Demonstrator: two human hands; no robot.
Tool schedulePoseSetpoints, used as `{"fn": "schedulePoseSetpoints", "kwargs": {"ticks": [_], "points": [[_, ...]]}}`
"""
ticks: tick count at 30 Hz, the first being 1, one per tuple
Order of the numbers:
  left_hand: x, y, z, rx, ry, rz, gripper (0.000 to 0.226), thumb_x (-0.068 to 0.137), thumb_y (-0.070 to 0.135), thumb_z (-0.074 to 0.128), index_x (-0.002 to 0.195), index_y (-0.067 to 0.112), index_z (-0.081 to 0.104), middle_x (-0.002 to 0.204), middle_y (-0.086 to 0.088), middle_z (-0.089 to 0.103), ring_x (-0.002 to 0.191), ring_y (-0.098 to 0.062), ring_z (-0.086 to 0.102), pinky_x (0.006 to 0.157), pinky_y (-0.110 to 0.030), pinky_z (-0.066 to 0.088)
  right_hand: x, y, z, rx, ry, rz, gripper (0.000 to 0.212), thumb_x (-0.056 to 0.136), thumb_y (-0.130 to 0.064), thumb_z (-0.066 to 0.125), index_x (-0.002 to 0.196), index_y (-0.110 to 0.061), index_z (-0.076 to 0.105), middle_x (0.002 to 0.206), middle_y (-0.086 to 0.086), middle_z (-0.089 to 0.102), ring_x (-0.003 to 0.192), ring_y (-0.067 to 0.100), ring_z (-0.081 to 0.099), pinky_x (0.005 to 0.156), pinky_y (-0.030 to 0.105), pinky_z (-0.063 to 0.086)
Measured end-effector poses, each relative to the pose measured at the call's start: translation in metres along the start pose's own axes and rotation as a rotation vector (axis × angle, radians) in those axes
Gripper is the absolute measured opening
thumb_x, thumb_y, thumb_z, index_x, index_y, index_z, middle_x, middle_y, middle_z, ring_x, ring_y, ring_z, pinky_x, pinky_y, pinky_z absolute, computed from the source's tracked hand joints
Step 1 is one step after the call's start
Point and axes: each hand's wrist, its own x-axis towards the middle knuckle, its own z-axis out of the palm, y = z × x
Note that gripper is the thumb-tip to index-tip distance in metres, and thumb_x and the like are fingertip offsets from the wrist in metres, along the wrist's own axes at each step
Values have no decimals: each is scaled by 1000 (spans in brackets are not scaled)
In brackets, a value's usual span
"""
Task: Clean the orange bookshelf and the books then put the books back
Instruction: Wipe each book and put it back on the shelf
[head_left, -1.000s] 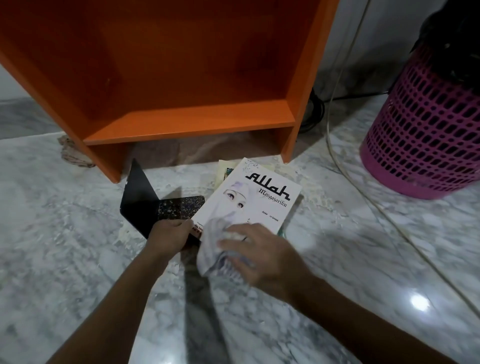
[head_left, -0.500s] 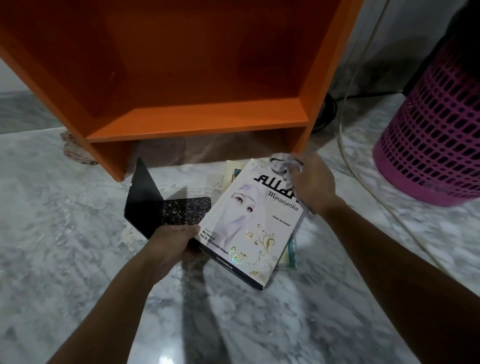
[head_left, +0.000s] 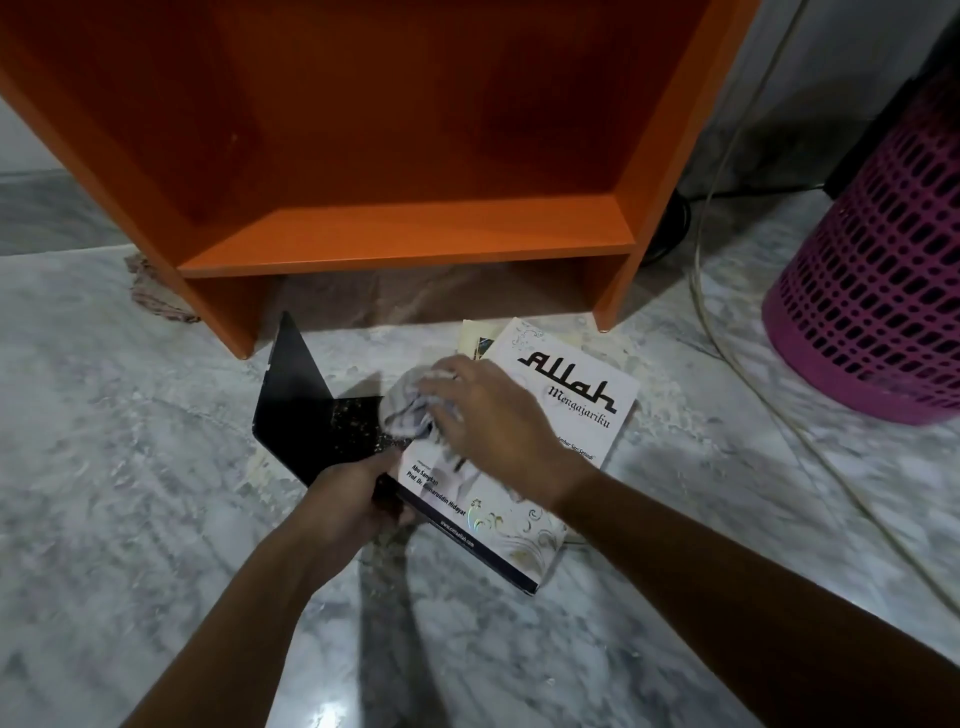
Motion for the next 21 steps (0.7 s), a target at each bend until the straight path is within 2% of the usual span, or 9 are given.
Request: {"fn": "schedulePoseSetpoints", "kwargs": {"ticks": [3,5,8,10,12,14,16,18,21], "points": [[3,-2,0,35,-9,23,26,97,14,57,88,-8,69,67,-12,68,45,-14,56,44,-22,48,20,35,-8,1,56,179,30,100,-26,51,129,-29,60,138,1,51,117,22,50,92,42,51],[4,-1,1,62,1,27,28,96,15,59,93,-11,69,73,-15,69,48,-14,58,46,-22,51,25,60,-20,28,166,345,30,100,-28,49,128,-28,61,136,2,51,117,22,52,91,40,51],[2,2,0,84,11,23,29,95,15,59,97,-12,68,75,-15,69,50,-14,60,47,-23,52,19,92,-46,15,249,560,26,101,-19,46,115,-15,67,118,9,63,93,22,60,74,29,46],[0,4,2,77,7,4,26,95,14,60,98,-11,68,71,-13,68,47,-12,60,45,-22,51,8,104,-60,55,330,675,25,100,-20,46,112,-16,68,111,9,65,81,16,57,67,26,41],[-1,6,5,70,28,-18,20,94,10,61,93,-9,67,62,-11,66,43,-13,59,44,-23,50,-9,102,-62,69,432,692,29,100,-28,46,122,-21,62,122,5,59,96,17,57,78,25,41],[-1,11,7,71,55,-38,14,92,8,62,89,-5,66,59,-10,65,46,-18,60,46,-27,51,-31,87,-50,113,466,640,34,99,-34,47,131,-26,55,127,-1,53,105,16,57,84,29,46],[2,15,8,111,51,-46,18,89,14,65,94,-4,68,73,-15,70,62,-25,65,52,-30,53,-53,66,-34,85,431,568,37,97,-36,51,133,-28,54,130,-4,52,107,17,56,84,38,53],[4,19,10,148,60,-39,27,85,22,68,99,-1,69,87,-18,73,74,-29,68,60,-33,55,-66,55,-22,12,376,554,38,96,-36,54,133,-26,57,135,-4,52,116,19,51,91,42,50],[7,30,14,199,61,-2,30,81,33,66,95,7,70,78,-12,73,69,-25,68,59,-32,54,-70,54,-15,43,371,597,40,96,-37,54,134,-25,56,140,-3,49,123,21,46,99,43,45]]}}
